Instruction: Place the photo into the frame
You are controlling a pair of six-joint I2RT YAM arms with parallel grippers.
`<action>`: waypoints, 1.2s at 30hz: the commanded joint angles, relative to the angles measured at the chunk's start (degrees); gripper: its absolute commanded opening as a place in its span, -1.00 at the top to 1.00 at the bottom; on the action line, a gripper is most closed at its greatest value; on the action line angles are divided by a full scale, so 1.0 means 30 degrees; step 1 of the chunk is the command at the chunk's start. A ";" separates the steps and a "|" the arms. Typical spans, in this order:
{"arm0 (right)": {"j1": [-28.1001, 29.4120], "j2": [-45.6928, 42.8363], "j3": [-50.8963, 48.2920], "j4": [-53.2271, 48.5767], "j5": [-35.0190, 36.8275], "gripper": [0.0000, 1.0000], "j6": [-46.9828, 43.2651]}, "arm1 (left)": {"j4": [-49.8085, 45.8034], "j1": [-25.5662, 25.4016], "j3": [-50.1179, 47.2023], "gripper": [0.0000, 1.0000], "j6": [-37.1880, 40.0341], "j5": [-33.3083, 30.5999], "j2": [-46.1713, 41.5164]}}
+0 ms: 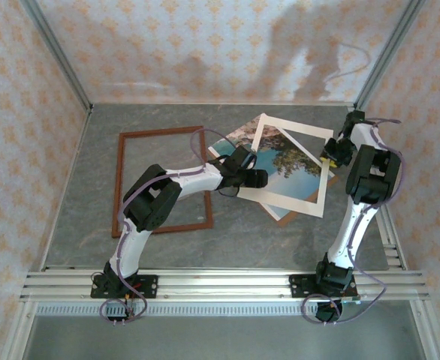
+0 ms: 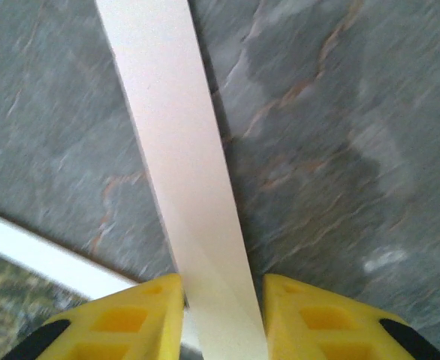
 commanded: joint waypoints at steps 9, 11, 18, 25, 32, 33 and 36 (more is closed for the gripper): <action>-0.0058 -0.2751 -0.2109 0.1528 -0.4278 0.34 0.0270 | -0.0682 -0.0102 0.0202 -0.59 0.0547 -0.0053 -0.0490; -0.0126 -0.3008 -0.2540 0.1916 -0.4722 0.34 0.0200 | -0.0705 -0.0088 0.0221 -0.59 0.0547 -0.0037 -0.0420; -0.0121 -0.3180 -0.3559 0.2637 -0.3814 0.34 -0.0052 | -0.0756 -0.0100 0.0262 -0.59 0.0502 0.0047 -0.0415; 0.0070 -0.3149 -0.4084 0.3152 -0.2276 0.22 0.0333 | -0.0918 -0.0029 0.0279 -0.59 0.1233 -0.0126 -0.1028; 0.0456 -0.2855 -0.4405 0.3188 -0.1738 0.10 0.0309 | -0.0916 0.0539 0.0075 -0.59 0.1403 -0.0445 -0.1487; 0.0474 -0.2800 -0.4440 0.3225 -0.1789 0.09 0.0317 | -0.0885 0.0613 0.0074 -0.59 0.1403 -0.0359 -0.1518; 0.0631 -0.2648 -0.4446 0.3283 -0.1942 0.09 0.0290 | -0.0543 0.0836 -0.0063 -0.59 0.1403 -0.0305 -0.1628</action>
